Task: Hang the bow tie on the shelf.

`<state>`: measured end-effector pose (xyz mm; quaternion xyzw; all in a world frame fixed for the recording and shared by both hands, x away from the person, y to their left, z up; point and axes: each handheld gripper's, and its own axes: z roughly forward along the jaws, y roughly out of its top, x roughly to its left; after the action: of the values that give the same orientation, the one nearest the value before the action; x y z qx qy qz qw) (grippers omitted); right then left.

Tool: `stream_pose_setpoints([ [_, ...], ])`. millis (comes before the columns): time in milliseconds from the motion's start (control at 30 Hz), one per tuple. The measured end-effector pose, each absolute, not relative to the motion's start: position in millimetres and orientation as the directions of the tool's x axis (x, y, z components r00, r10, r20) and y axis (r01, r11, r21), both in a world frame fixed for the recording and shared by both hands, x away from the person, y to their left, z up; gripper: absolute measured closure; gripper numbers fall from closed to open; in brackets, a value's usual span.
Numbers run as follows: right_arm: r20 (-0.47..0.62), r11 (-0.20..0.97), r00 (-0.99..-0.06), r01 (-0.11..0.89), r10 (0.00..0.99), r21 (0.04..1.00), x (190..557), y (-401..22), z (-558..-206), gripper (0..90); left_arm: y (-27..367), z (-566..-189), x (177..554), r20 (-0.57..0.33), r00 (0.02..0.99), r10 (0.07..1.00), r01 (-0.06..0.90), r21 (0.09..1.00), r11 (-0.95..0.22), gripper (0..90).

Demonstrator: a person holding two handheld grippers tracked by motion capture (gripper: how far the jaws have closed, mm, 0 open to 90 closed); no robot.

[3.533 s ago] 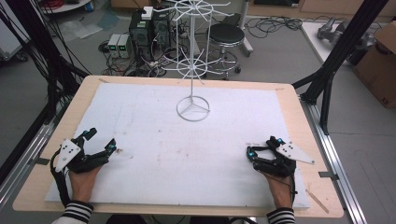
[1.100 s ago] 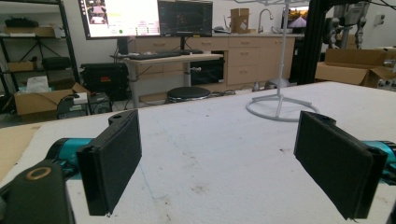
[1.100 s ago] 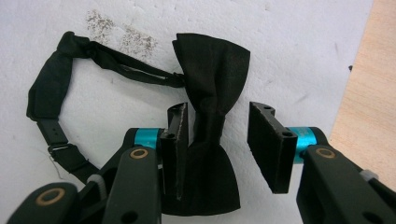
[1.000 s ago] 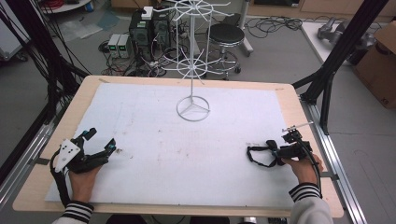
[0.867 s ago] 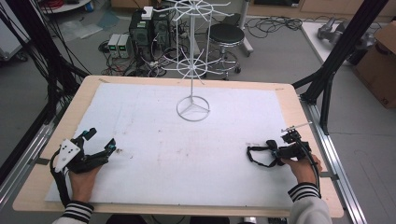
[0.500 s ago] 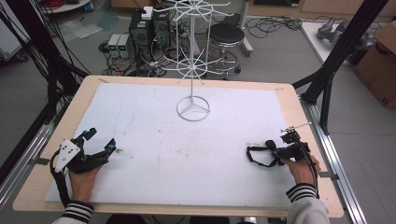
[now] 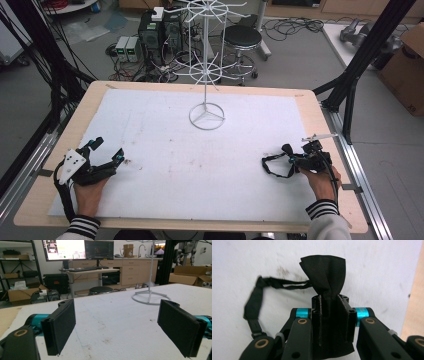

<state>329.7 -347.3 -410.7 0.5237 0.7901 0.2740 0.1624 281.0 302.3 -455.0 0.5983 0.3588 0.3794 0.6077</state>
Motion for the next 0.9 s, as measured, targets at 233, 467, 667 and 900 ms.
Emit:
stream_pose_setpoints([
  [233, 0.075, 0.223, -0.414, 0.624, 0.907, 0.749, 321.9, -347.5, -398.4, 75.4, 302.2, -455.0, 280.9, 0.019, 0.454, 0.891, -0.032, 0.999, -0.005, 15.5],
  [467, 0.110, 0.117, -0.491, 0.408, 0.864, 0.905, 310.2, -345.8, -389.7, 75.5, 302.2, -455.0, 280.8, 0.020, 0.454, 0.891, -0.032, 0.999, -0.006, 15.5],
  [667, 0.124, 0.069, -0.517, 0.338, 0.847, 0.939, 307.6, -342.7, -385.7, 75.6, 302.2, -455.0, 280.9, 0.020, 0.454, 0.891, -0.032, 0.999, -0.006, 15.5],
  [900, 0.142, 0.025, -0.525, 0.298, 0.839, 0.954, 306.5, -339.6, -382.4, 75.9, 302.2, -455.0, 280.9, 0.020, 0.454, 0.891, -0.032, 0.999, -0.006, 15.5],
])
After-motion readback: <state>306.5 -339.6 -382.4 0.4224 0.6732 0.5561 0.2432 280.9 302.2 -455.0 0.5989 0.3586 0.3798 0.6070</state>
